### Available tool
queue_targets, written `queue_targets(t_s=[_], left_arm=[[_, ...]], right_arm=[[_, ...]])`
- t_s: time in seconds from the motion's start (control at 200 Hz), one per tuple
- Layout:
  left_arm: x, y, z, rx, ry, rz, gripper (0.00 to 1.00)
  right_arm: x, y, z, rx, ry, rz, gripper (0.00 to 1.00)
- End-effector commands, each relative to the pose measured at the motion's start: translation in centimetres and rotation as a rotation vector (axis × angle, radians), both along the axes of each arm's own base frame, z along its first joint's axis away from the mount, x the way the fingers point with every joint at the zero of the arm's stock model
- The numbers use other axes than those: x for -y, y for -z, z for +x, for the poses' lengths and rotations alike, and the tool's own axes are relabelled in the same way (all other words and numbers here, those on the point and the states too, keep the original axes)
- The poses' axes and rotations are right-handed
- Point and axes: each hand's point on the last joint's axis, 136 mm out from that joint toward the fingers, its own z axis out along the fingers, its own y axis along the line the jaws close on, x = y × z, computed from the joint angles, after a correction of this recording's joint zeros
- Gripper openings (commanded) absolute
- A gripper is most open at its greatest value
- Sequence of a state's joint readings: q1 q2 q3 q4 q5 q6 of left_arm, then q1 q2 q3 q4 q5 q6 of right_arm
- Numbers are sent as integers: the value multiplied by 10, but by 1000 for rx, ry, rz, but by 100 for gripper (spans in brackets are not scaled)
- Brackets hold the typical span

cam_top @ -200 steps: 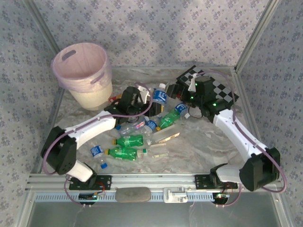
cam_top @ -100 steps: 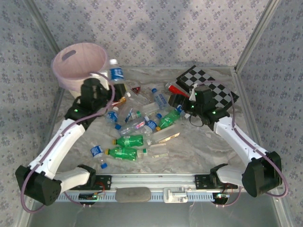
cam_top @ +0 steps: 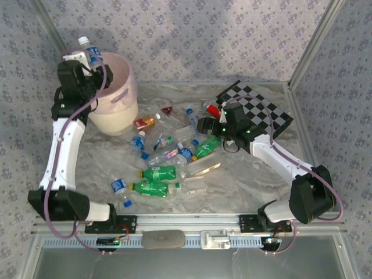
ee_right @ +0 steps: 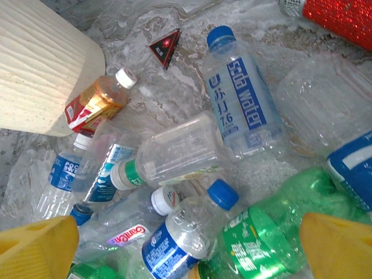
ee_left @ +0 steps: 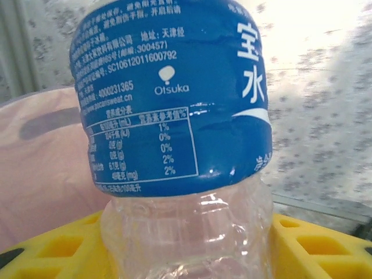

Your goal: Put the plastic bottles in the bin

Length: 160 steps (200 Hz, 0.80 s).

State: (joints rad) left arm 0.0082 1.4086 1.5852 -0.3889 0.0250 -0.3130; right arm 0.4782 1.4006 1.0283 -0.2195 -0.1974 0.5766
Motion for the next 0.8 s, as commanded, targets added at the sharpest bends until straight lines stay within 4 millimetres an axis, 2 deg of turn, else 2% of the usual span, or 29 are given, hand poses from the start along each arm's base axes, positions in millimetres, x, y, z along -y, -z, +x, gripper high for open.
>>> queue_targets(t_s=[0.0,0.2,0.22,0.235,0.415,0.51,0.575,0.72,0.795], left_arm=[[-20,8,16,-80,-29,34,58],[-34,39,50,-232,-23,68,58],[-35,51,49,-276,-23,68,58],[-36,46,50,-269,-24,72,59],[-43,69,61,-336,-36,81,62],[-44,70,62,-338,-46,81,66],[-44,68,62,-333,-50,83,72],[-44,52,59,-297,-57,76,83],[-42,41,54,-273,-48,70,95]], right_arm=[[-5,-4,6,21,-37,-32,99],[-11,8,8,-12,-57,-32,99],[-12,9,8,-14,-58,-32,99],[-12,9,8,-14,-57,-33,99],[-12,13,11,-22,-58,-47,99],[-12,13,14,-26,-60,-55,99],[-13,12,15,-26,-63,-56,99],[-14,15,17,-33,-64,-58,99],[-15,16,18,-37,-66,-56,99]])
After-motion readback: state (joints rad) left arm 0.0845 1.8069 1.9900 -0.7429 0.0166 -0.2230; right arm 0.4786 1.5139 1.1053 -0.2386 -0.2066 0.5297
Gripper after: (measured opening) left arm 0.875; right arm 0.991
